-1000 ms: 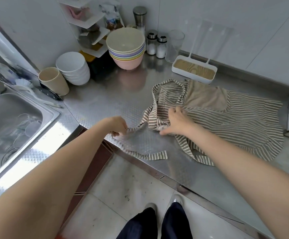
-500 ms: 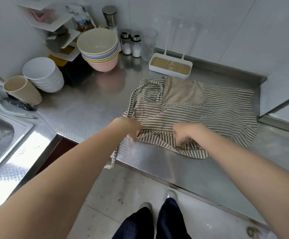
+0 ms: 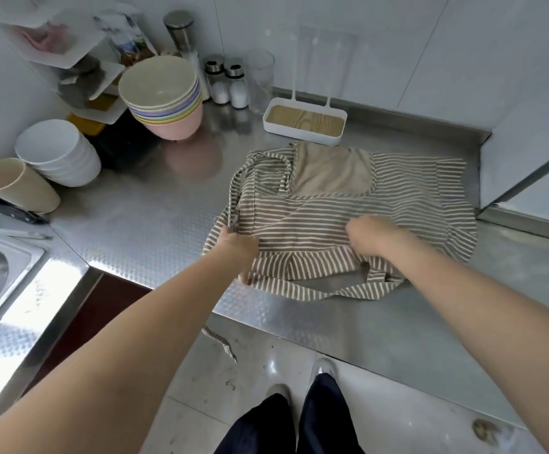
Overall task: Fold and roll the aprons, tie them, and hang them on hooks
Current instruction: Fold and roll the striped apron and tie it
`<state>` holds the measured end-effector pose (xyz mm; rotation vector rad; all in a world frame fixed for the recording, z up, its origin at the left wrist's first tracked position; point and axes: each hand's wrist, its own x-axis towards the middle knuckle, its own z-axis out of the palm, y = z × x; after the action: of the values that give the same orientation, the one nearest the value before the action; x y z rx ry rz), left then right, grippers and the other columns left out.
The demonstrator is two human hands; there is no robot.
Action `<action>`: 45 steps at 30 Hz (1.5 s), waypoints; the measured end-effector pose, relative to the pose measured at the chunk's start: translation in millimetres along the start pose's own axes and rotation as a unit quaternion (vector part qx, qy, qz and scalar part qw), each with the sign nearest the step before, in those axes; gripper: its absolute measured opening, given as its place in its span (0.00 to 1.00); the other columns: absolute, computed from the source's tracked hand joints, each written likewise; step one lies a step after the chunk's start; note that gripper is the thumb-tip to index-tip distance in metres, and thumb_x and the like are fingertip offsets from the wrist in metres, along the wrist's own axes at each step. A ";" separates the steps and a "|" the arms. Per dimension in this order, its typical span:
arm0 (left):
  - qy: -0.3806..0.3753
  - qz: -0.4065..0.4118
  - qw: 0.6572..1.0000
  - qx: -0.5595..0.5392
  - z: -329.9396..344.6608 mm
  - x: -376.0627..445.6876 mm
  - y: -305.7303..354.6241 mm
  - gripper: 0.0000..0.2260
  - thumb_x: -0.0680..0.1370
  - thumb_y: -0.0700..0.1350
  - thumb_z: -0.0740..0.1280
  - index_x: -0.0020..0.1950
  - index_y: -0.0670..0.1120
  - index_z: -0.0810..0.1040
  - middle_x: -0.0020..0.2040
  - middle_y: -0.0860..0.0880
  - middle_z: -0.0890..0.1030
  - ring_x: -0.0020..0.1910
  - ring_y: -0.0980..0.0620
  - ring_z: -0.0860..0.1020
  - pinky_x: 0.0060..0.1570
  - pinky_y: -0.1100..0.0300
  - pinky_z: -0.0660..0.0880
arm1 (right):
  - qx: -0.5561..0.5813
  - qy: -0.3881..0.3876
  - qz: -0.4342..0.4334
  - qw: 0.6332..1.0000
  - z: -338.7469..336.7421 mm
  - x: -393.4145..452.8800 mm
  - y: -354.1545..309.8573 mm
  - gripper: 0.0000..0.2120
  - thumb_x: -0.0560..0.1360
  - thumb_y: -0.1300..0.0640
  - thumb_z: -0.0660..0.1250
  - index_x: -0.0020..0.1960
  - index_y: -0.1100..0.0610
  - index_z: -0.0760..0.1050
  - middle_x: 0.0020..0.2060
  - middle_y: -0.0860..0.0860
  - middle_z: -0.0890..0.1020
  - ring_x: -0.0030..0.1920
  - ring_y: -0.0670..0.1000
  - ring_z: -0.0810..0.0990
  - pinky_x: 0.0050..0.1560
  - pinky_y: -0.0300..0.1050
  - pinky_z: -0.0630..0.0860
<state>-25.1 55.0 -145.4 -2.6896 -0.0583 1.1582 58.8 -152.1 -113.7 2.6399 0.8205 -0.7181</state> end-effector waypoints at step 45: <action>0.230 -0.159 0.950 -0.139 -91.4 -15.7 -35.5 0.18 0.77 0.36 0.57 0.67 0.45 0.67 0.66 0.43 0.67 0.59 0.42 0.74 0.61 0.53 0.62 | 0.121 0.160 0.103 0.974 -47.9 32.8 88.5 0.10 0.74 0.68 0.60 0.55 0.64 0.73 0.56 0.61 0.75 0.54 0.61 0.76 0.51 0.49 0.73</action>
<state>31.8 71.6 -65.8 -2.9697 -0.5942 0.4421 152.5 -188.6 -80.7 3.0560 0.5493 -0.3608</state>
